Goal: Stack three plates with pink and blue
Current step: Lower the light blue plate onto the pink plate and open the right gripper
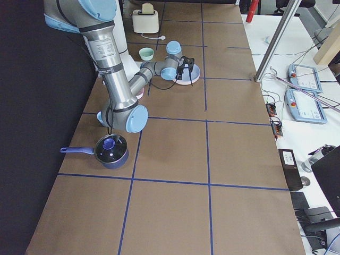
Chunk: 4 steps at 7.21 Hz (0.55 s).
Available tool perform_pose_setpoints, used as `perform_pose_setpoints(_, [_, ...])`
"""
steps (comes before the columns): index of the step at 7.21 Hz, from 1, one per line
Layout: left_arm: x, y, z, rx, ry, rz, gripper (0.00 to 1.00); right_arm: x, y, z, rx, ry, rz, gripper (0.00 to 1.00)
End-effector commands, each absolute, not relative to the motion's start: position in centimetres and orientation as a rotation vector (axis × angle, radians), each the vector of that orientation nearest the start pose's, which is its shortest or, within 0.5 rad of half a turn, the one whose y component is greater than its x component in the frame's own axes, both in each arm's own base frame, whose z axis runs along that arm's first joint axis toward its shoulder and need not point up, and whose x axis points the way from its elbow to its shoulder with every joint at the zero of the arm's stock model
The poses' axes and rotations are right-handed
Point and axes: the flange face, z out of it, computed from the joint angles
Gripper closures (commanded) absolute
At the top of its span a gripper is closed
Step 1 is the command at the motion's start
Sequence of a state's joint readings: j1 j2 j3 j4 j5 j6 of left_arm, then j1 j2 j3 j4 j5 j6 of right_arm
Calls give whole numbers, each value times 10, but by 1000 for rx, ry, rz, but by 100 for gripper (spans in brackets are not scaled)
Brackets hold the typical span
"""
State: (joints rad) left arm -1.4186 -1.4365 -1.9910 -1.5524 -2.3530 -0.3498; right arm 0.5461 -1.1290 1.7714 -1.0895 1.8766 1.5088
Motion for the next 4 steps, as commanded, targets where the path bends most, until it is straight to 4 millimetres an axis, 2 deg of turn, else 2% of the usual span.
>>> perform_pose_setpoints(1, [3, -437, 522, 43, 813, -79, 0, -437, -444, 268, 54, -1066, 292, 0])
perform_pose_setpoints(2, [-4, -436, 531, 61, 805, -33, 0, -395, -461, 262, 91, -1008, 222, 0])
perform_pose_setpoints(3, [-23, -436, 553, 70, 795, -9, 0, -350, -458, 284, 109, -880, 112, 0])
perform_pose_setpoints(4, [-41, -442, 583, 67, 786, 21, 0, -315, -459, 309, 139, -781, -15, 0])
